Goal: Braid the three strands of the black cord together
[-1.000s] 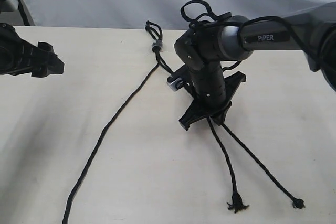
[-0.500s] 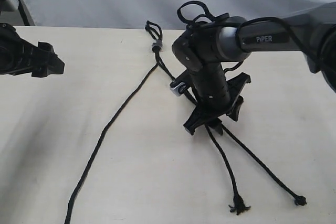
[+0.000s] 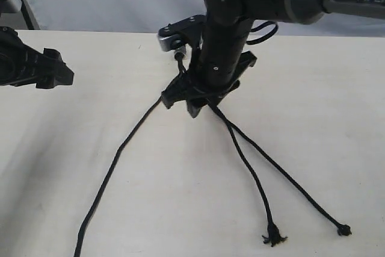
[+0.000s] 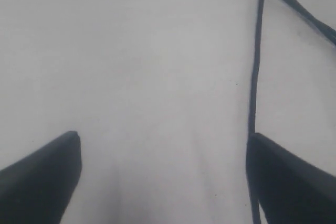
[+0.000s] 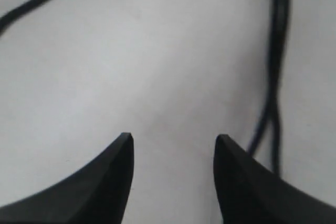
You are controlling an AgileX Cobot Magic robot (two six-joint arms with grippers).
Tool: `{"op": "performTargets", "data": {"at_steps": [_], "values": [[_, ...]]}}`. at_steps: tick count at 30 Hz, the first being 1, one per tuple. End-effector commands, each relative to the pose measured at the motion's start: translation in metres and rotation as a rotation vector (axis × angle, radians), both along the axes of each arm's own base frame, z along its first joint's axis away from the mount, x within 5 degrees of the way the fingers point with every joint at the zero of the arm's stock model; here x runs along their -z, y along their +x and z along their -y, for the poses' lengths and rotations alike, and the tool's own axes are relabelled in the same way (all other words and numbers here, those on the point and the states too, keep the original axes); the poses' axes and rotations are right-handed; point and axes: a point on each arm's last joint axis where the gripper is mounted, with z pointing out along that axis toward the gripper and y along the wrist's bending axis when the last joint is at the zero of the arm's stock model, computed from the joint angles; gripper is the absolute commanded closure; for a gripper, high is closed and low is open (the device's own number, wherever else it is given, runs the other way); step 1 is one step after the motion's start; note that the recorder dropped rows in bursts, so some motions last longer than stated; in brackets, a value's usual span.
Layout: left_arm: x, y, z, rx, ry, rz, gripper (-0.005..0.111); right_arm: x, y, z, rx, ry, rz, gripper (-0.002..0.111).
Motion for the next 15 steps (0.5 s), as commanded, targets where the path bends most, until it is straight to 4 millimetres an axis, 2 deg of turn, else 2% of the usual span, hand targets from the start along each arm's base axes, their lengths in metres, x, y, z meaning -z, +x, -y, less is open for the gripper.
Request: {"op": "performTargets", "data": {"at_steps": [1, 4, 7, 11, 15], "values": [[-0.001, -0.002, 0.001, 0.0, -0.005, 0.003, 0.027, 0.013, -0.019, -0.033, -0.075, 0.075, -0.052, 0.062], [-0.002, 0.0, -0.001, 0.006, 0.028, 0.032, 0.027, 0.027, -0.036, -0.055, -0.133, 0.064, -0.068, 0.062], [-0.002, 0.001, -0.012, -0.02, 0.063, 0.043, 0.027, 0.04, -0.059, -0.079, -0.19, 0.054, -0.082, 0.062], [-0.002, -0.001, -0.038, -0.134, 0.04, 0.031, 0.027, 0.056, -0.08, -0.103, -0.195, 0.065, -0.088, 0.062], [0.002, -0.006, -0.061, -0.264, -0.006, 0.004, 0.027, 0.058, -0.092, -0.127, -0.22, 0.09, -0.072, 0.062]]}}
